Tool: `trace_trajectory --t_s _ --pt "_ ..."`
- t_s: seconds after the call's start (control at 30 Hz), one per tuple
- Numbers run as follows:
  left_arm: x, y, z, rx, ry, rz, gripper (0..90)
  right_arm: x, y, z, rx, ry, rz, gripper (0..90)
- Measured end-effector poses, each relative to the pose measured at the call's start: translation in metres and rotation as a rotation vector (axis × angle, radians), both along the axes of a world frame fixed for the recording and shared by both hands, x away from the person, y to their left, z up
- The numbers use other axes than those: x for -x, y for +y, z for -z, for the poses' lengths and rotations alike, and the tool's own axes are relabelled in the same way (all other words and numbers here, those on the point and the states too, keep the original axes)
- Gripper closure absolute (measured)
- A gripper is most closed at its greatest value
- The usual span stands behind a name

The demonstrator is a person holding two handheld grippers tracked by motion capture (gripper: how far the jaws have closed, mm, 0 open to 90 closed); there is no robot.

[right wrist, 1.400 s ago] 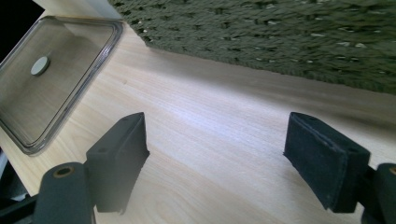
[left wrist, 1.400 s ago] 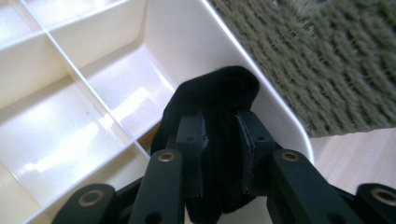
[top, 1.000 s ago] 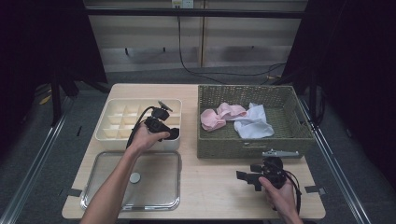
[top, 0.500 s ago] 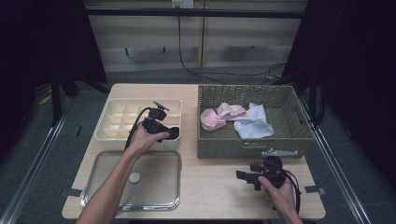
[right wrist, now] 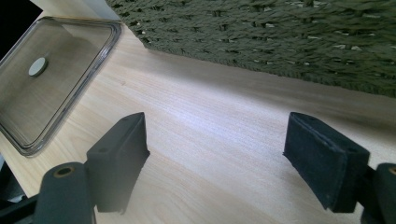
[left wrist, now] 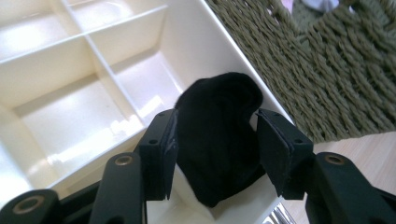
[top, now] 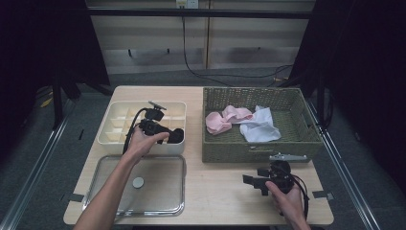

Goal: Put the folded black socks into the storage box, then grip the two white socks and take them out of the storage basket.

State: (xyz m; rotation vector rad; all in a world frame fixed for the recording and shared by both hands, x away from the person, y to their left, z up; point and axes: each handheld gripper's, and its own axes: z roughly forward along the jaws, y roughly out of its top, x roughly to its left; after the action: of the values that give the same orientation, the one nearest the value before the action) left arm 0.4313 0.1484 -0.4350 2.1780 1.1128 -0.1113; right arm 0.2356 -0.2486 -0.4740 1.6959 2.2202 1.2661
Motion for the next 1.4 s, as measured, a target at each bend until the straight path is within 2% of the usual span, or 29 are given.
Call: trace_trajectory --t_s 0.03,0.13,0.17,0.23,0.4,0.43,0.7,0.93,1.0,1.03,1.17,1.23,1.3,1.4 --pt "0.001 0.003 0.001 0.028 0.01 -0.023 45.1 0.0 0.0 0.0 0.007 0.001 0.001 21.2" --pt "0.002 0.005 0.001 0.024 0.005 -0.017 44.3 0.0 0.001 0.001 0.009 0.001 0.003 21.2" --pt "0.003 0.006 0.001 0.023 -0.002 -0.025 41.1 -0.001 0.0 0.0 0.005 0.002 0.004 21.2" --pt "0.004 0.008 0.0 0.034 -0.003 -0.026 40.8 -0.001 0.0 0.0 0.005 0.003 0.006 21.2" --pt "0.008 0.016 -0.006 0.032 -0.02 -0.029 37.9 -0.002 0.0 0.0 0.004 0.001 0.013 21.0" --pt "0.01 0.019 -0.008 0.044 -0.023 -0.037 35.7 -0.002 0.0 0.0 0.004 0.003 0.014 20.9" --pt "0.018 0.027 -0.009 0.023 -0.074 -0.032 38.1 -0.002 0.0 0.0 0.006 0.001 0.012 21.0" --pt "0.029 0.033 -0.012 0.046 -0.094 -0.052 35.7 0.0 -0.001 -0.001 0.01 0.0 0.017 20.9" --pt "0.033 0.035 -0.014 0.038 -0.094 -0.051 36.2 0.0 -0.002 -0.002 0.008 -0.003 0.022 20.9" --pt "0.036 0.036 -0.016 0.048 -0.097 -0.049 38.1 0.001 -0.003 -0.003 0.007 -0.005 0.025 20.9" --pt "0.04 0.039 -0.02 0.048 -0.11 -0.037 38.0 0.0 -0.003 -0.004 0.009 -0.012 0.03 20.9" --pt "0.042 0.042 -0.022 0.041 -0.115 -0.053 37.6 0.0 -0.004 -0.004 0.008 -0.011 0.035 21.2" --pt "0.047 0.046 -0.023 0.065 -0.106 -0.061 36.6 0.0 -0.004 -0.004 0.012 -0.011 0.034 21.3" --pt "0.054 0.047 -0.024 0.05 -0.124 -0.064 35.2 0.001 -0.004 -0.005 0.011 -0.015 0.035 21.3"
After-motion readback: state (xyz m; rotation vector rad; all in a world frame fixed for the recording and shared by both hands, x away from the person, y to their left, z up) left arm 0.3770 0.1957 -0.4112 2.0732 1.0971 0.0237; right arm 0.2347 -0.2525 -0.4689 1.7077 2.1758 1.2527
